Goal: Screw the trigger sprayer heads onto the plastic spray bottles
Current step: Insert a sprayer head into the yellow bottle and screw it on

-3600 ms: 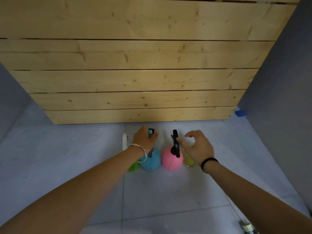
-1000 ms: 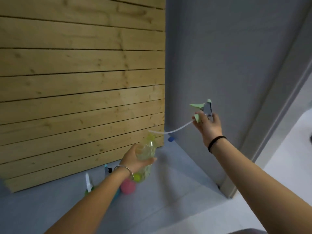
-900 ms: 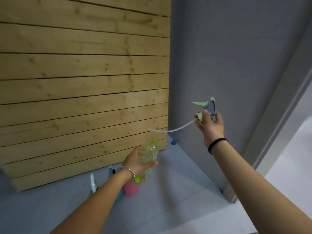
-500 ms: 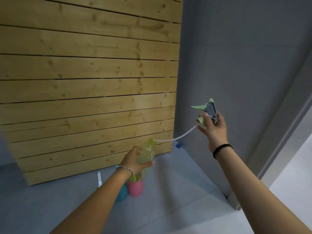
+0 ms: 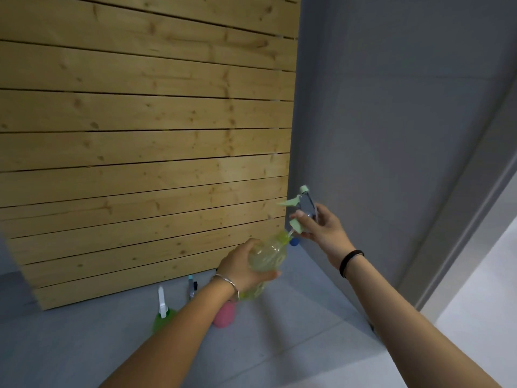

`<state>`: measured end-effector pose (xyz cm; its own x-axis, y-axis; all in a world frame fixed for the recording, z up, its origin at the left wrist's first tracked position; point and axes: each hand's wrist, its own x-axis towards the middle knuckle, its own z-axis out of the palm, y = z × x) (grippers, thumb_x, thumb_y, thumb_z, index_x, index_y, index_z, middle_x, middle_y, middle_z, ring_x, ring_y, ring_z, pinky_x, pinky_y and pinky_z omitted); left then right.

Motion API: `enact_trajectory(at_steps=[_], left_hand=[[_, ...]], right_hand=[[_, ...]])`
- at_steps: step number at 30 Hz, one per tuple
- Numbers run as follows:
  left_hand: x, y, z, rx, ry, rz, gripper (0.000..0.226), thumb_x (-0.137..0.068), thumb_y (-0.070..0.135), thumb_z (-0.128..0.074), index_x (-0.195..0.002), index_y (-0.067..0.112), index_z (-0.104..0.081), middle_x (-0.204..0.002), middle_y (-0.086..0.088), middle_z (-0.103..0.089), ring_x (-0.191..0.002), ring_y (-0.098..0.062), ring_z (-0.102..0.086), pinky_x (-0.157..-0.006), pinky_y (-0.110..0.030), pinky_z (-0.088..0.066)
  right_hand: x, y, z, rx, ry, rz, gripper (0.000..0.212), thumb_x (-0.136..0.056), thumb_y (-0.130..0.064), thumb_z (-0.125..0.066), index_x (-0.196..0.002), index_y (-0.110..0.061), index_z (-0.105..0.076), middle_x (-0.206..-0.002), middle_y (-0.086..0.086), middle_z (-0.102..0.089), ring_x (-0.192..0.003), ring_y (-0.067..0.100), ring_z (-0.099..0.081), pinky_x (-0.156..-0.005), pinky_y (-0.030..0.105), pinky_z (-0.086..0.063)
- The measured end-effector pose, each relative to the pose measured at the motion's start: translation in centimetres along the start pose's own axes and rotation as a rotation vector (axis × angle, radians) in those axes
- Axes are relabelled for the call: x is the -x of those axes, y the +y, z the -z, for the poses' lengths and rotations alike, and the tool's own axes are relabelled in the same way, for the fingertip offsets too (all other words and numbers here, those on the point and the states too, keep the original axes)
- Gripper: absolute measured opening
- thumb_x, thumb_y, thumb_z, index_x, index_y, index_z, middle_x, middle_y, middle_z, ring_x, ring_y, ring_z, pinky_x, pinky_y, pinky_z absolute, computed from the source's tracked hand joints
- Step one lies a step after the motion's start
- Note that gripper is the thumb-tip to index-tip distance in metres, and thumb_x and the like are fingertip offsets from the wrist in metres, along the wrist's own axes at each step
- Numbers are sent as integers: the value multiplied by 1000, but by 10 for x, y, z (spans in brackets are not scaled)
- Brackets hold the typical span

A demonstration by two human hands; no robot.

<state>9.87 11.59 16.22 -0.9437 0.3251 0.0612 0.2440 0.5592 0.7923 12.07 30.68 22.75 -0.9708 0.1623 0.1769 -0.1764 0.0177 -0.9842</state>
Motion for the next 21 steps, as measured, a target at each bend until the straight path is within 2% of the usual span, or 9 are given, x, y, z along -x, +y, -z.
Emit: enact_trajectory(at_steps=[2,6,10,13,15,18,19,21], left_hand=[[-1,7,-4,56,-9,-19,69,-46,62,-77,-106,38,-54,-107,14,-65,-100,-9,-61,-90,-37,-52],[-2,12,-3,102,14,-24,56,-51,58,-78,-98,41,-54,-103,16,-65,-96,-5,-61,-86,-31,-53],[-1,12,1,101,-36,-28,56,-52,58,-77,-99,38,-56,-100,16,-66,-93,-6,-63,-82,-28,-53],[0,13,4,105,-48,-23,57,-51,63,-75,-99,40,-55,-99,17,-66,-93,-5,-63,-84,-29,-53],[1,16,4,160,-46,-11,65,-49,65,-76,-105,38,-57,-104,16,-67,-98,-6,-64,-90,-32,-53],[3,22,3,237,-74,32,95,-45,68,-77,-127,26,-51,-120,9,-65,-109,-10,-61,-99,-37,-49],[3,23,5,234,-89,29,97,-45,68,-77,-128,25,-51,-121,8,-65,-110,-10,-61,-99,-38,-49],[4,23,9,177,-120,0,83,-48,69,-76,-120,34,-55,-116,14,-67,-107,-6,-63,-97,-36,-50]], right_hand=[[3,3,-5,76,-61,-50,31,-83,-28,-69,-111,-16,-62,-106,10,-70,-97,17,-68,-70,17,-54],[5,-4,-3,60,-133,-78,28,-82,-25,-70,-105,-12,-64,-103,0,-70,-95,8,-68,-72,15,-53],[6,-9,2,120,-258,-103,34,-91,-23,-58,-121,-6,-53,-121,2,-68,-113,11,-63,-93,25,-52],[6,-12,6,106,-316,-105,34,-93,-20,-55,-122,-2,-55,-126,4,-65,-116,14,-61,-99,26,-49],[6,-13,5,89,-311,-87,32,-90,-23,-58,-118,-7,-60,-125,3,-66,-116,13,-62,-100,27,-48],[4,-16,7,67,-285,-54,30,-84,-28,-63,-111,-15,-66,-117,1,-71,-114,13,-64,-102,30,-48],[3,-17,10,70,-302,-52,31,-82,-30,-65,-110,-17,-67,-115,2,-72,-113,14,-64,-102,32,-47],[3,-18,15,88,-357,-68,36,-77,-36,-69,-109,-19,-68,-118,4,-70,-116,19,-63,-105,37,-44]])
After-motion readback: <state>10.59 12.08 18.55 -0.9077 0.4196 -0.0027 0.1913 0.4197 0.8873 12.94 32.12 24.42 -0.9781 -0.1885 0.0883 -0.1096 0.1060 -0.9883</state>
